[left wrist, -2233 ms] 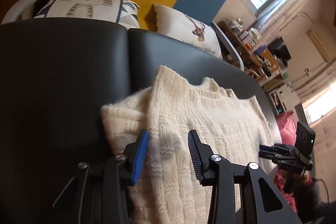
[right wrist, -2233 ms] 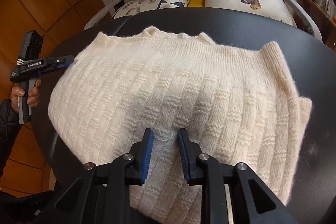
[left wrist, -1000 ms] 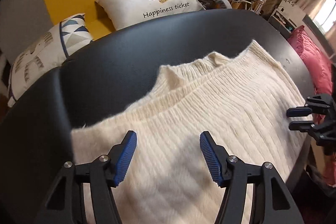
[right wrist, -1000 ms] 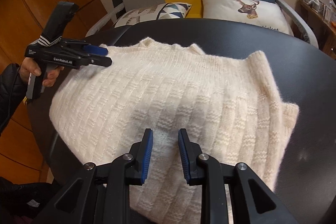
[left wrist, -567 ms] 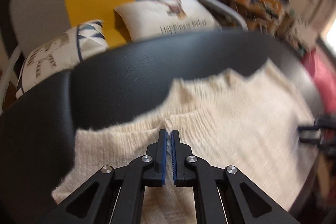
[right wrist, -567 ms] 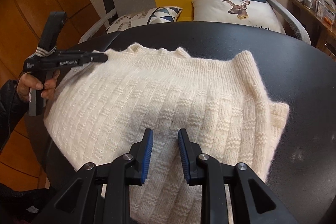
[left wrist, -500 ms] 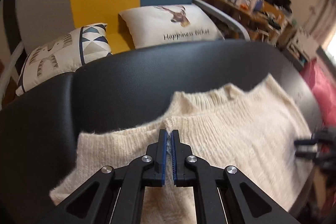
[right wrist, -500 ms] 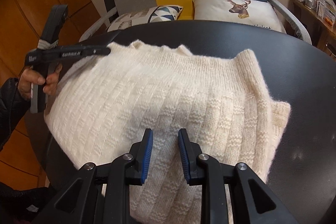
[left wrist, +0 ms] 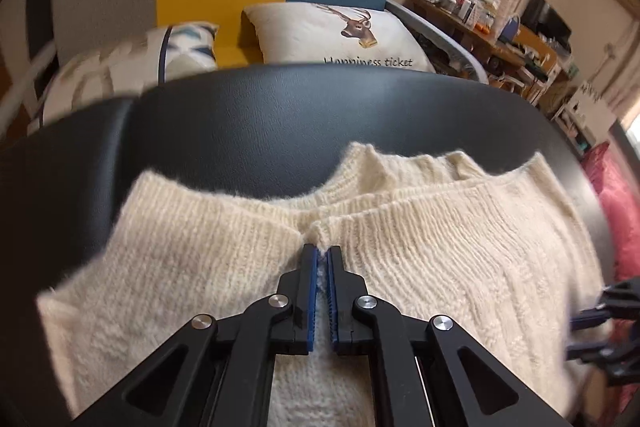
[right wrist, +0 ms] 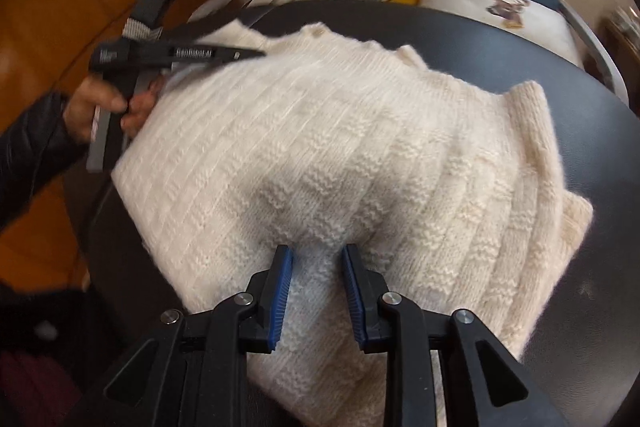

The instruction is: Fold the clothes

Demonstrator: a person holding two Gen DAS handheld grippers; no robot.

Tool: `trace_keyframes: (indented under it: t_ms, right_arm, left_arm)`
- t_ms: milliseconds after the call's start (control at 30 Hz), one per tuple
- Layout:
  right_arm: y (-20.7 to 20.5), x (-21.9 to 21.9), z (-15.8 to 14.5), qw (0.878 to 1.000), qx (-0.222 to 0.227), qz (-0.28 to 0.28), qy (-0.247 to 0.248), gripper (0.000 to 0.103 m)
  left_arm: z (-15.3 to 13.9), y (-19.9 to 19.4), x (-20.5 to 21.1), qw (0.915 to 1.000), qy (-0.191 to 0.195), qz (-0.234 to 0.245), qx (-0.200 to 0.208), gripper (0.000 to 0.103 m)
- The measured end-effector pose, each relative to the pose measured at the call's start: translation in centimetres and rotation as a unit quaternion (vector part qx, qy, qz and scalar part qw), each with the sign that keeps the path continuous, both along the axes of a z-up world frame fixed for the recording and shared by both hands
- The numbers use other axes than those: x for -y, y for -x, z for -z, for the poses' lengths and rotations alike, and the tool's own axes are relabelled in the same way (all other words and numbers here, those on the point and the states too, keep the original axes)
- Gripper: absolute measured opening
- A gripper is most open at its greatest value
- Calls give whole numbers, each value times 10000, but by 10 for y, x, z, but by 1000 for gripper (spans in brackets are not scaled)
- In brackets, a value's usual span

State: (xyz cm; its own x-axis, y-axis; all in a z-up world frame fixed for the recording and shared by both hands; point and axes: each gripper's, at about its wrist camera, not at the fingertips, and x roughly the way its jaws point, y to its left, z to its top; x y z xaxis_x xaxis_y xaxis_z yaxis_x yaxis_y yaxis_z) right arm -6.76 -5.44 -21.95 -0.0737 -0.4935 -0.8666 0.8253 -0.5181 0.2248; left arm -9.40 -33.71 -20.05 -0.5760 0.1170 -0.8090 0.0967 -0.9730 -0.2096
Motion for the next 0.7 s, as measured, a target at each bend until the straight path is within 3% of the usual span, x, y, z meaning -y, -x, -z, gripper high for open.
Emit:
trace_keyframes:
  t_ms: [200, 333, 400, 533, 600, 700]
  right_arm:
    - [6, -10, -3, 9994, 231, 139, 227, 27]
    - [21, -45, -35, 9911, 721, 301, 1078, 27]
    - [29, -87, -46, 9830, 963, 485, 1487, 27]
    - [38, -161, -43, 9701, 1366, 865, 1811, 28]
    - [40, -177, -31, 9649, 1626, 855, 1878, 33]
    - [40, -175, -13, 9623, 1875, 652, 1861, 33]
  left_arm:
    - [-4, -15, 5, 9980, -270, -551, 152, 7]
    - [-10, 8, 15, 9942, -275, -958, 416, 9]
    - [-16, 11, 12, 9933, -287, -990, 518, 17]
    - [-37, 5, 4, 9955, -99, -844, 410, 36]
    - [-48, -1, -1, 9961, -50, -815, 330, 49]
    - [-63, -8, -23, 9980, -167, -589, 165, 53]
